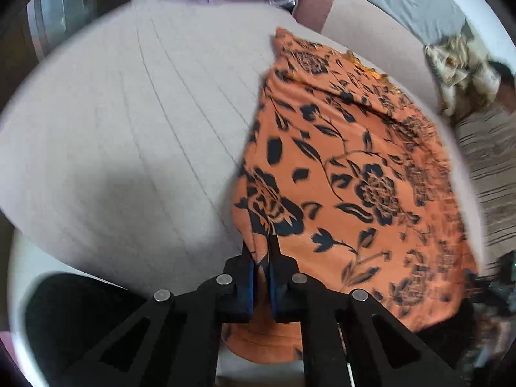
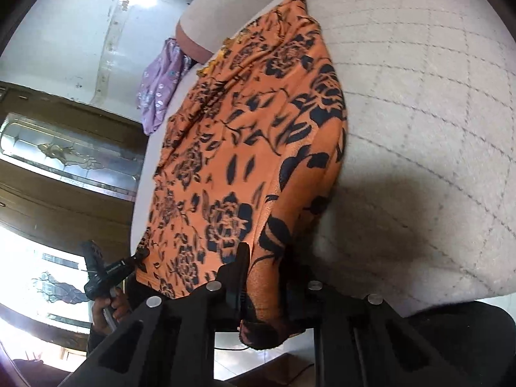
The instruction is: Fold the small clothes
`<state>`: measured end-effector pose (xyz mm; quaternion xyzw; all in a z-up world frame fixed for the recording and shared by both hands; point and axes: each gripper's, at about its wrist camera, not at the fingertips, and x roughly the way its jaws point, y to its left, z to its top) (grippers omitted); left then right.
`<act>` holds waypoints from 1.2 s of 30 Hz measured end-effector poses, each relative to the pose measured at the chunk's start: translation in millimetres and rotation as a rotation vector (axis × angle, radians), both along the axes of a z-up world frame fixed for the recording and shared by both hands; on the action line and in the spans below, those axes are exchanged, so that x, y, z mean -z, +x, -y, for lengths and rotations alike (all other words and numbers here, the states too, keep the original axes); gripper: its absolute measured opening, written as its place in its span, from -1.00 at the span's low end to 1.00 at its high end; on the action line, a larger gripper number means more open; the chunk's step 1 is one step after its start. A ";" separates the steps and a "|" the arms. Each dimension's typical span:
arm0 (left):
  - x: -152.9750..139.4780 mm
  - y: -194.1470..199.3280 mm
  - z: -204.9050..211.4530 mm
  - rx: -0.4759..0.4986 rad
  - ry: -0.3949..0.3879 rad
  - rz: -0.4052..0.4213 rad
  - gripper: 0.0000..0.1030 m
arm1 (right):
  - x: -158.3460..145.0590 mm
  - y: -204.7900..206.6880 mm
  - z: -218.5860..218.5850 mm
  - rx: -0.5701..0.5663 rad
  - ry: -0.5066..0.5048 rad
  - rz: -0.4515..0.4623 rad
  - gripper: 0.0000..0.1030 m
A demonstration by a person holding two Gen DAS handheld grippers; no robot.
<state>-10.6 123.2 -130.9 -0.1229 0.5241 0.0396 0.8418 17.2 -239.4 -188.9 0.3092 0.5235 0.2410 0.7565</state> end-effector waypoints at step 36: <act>-2.7 3.4 11.4 -0.006 -0.133 0.020 -0.91 | -27.8 14.2 22.5 0.079 0.081 0.045 -0.81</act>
